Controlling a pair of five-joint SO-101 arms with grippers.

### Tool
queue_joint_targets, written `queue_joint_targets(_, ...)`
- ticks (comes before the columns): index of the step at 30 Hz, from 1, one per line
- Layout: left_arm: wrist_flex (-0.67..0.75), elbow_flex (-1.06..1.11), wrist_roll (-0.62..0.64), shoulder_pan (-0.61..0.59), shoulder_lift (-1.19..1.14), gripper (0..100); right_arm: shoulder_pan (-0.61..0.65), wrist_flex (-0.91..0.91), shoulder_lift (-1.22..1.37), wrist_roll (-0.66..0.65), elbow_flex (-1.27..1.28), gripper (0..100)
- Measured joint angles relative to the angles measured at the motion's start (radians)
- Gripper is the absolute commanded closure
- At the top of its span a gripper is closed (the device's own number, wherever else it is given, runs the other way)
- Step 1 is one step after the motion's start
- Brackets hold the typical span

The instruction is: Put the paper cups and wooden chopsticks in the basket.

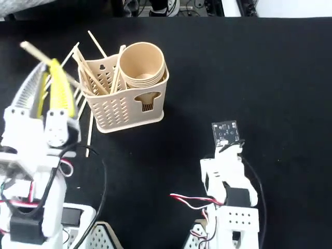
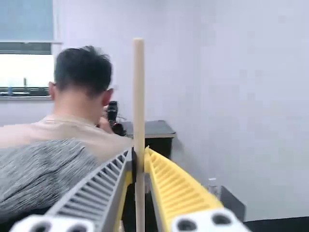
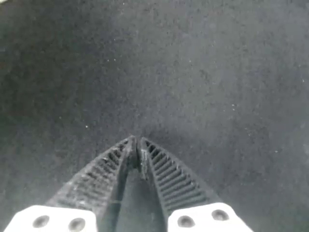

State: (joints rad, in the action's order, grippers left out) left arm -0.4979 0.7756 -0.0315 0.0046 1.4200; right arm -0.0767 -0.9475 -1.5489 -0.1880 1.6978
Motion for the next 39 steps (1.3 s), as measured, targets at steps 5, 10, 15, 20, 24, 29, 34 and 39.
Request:
queue_joint_targets(5, 0.071, 0.006, 0.000, 0.068, -0.069, 97, 0.000, -0.008, -0.035, 0.000, 0.000, 98.6)
queue_joint_targets(10, 0.146, 0.017, 0.000, 0.074, -0.149, 97, 0.000, -0.008, -0.037, -0.002, 0.000, 98.6)
queue_joint_targets(15, 0.207, 0.078, 0.000, 0.074, -0.241, 97, 0.000, -0.008, -0.037, -0.002, 0.000, 98.6)
queue_joint_targets(20, 0.308, 0.155, 0.011, 0.075, -0.334, 97, 0.000, -0.008, -0.037, -0.002, 0.000, 98.6)
queue_joint_targets(24, 0.399, 0.187, 0.086, 0.064, -0.390, 97, 0.000, -0.008, -0.037, -0.002, 0.000, 98.6)
queue_joint_targets(29, 0.423, 0.187, 0.172, 0.003, -0.440, 85, 0.000, -0.008, -0.037, -0.002, 0.000, 98.6)
queue_joint_targets(34, 0.265, 0.187, 0.245, -0.014, -0.439, 78, 0.000, -0.008, -0.037, -0.002, 0.000, 98.6)
queue_joint_targets(39, 0.038, 0.101, 0.290, -0.021, -0.390, 78, 0.000, -0.008, -0.037, -0.002, 0.000, 98.6)
